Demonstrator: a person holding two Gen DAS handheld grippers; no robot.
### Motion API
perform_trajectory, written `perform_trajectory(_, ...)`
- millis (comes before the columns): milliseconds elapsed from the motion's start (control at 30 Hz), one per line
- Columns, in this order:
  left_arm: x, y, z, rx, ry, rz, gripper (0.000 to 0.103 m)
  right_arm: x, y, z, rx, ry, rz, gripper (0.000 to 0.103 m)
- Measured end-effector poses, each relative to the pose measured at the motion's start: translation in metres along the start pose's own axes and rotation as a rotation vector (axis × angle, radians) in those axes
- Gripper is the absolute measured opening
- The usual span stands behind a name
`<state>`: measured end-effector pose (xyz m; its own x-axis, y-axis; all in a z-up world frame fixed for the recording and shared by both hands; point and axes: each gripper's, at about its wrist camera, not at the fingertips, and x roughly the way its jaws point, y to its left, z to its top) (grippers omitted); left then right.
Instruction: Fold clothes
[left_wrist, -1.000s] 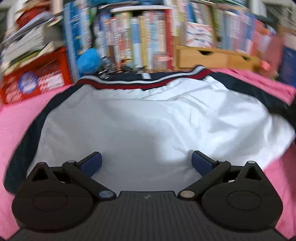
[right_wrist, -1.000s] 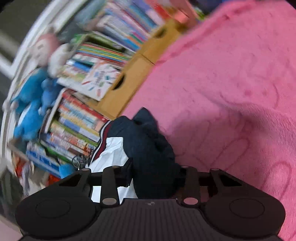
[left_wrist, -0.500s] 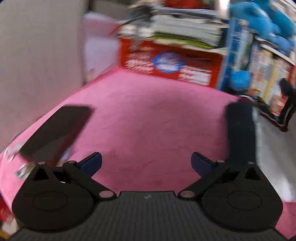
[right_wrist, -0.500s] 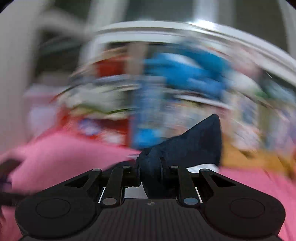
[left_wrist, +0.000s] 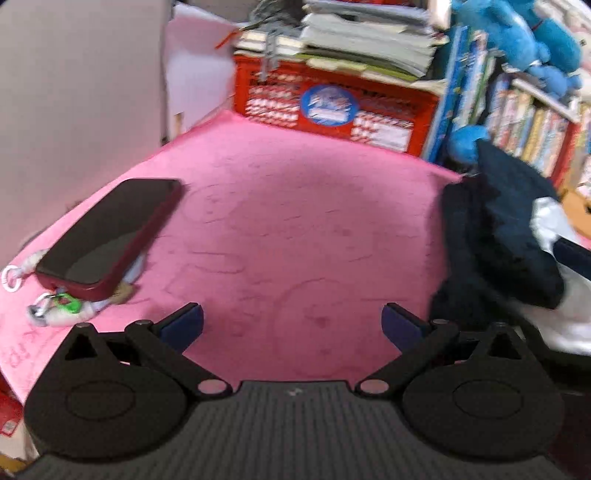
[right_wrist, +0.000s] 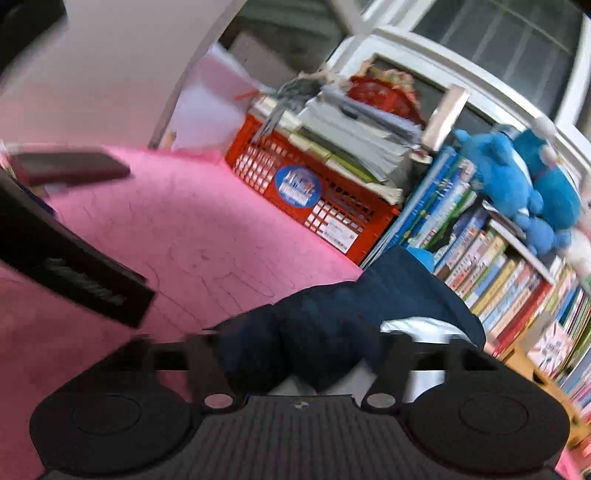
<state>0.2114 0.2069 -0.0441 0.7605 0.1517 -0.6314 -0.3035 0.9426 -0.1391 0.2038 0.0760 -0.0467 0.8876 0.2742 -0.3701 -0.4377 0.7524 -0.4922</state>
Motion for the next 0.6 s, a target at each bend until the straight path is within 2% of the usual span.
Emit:
perform_trajectory(33,-0.004,-0.003,0.002,-0.001,-0.005,-0.026,0.103,-0.01,-0.007,-0.006,0.009,-0.008,-0.014,0.078)
perform_trajectory(67,-0.006,-0.007,0.003,-0.007,-0.001,-0.083,0.103,-0.02,-0.013,-0.011,0.019,-0.015,-0.028,0.082)
perform_trajectory(133,-0.011,-0.016,0.006,-0.021,0.006,-0.205,0.103,-0.041,-0.026,-0.022,0.038,-0.029,-0.056,0.082)
perform_trajectory(200,-0.015,-0.025,0.01,-0.034,0.014,-0.326,0.103,-0.048,-0.039,-0.039,0.045,0.006,-0.118,0.083)
perform_trajectory(267,-0.011,-0.039,0.014,-0.052,0.06,-0.431,0.103,-0.051,-0.051,-0.057,0.053,0.053,-0.178,0.083)
perform_trajectory(300,-0.008,-0.048,0.019,-0.062,0.086,-0.46,0.103,-0.05,-0.056,-0.066,0.066,0.075,-0.204,0.083)
perform_trajectory(433,0.01,-0.078,0.033,-0.088,0.141,-0.428,0.103,-0.054,-0.071,-0.083,0.153,0.094,-0.225,0.083)
perform_trajectory(600,0.02,-0.099,0.048,-0.16,0.124,-0.408,0.103,-0.057,-0.088,-0.102,0.254,0.116,-0.254,0.084)
